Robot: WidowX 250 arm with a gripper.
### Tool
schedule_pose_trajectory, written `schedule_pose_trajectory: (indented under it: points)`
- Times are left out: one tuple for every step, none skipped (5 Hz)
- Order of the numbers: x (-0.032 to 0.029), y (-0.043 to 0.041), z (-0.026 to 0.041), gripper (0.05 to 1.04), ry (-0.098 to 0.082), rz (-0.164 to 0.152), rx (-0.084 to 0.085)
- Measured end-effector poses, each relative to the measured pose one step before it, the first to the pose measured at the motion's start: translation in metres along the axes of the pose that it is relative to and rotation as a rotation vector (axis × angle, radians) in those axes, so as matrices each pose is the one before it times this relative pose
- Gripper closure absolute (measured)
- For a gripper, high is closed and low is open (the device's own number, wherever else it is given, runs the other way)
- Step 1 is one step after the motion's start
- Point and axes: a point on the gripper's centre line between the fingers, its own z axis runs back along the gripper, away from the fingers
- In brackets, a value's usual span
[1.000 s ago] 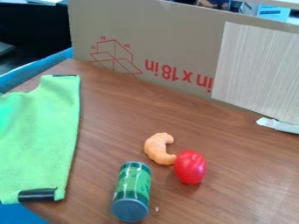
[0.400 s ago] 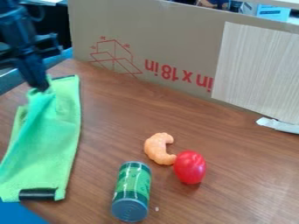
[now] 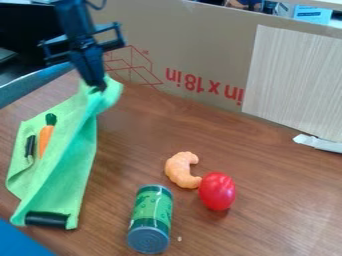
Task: Unfold the cloth from left to the right side
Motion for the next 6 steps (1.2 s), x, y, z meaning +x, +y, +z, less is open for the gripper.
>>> schedule_pose_trajectory:
  points:
    - [-0.00001,-0.0362,-0.01134,1.031,0.009,0.007,-0.0008]
    - [-0.00546,-0.03615,-0.01565,1.031,0.0023,-0.0046,0.0056]
    - [-0.00557,-0.02508,-0.02029,1.031,0.0136,-0.0034,0.0153]
    - [-0.00732,-0.02694,-0.02171,1.008,0.0053,0.0171,0.0088]
    - [-0.00468,-0.01079,-0.01945,0.857,0.0022,0.0716,0.0123]
    - [0.00431,0.00344,-0.00189,0.594,-0.0271,-0.0193,0.0136]
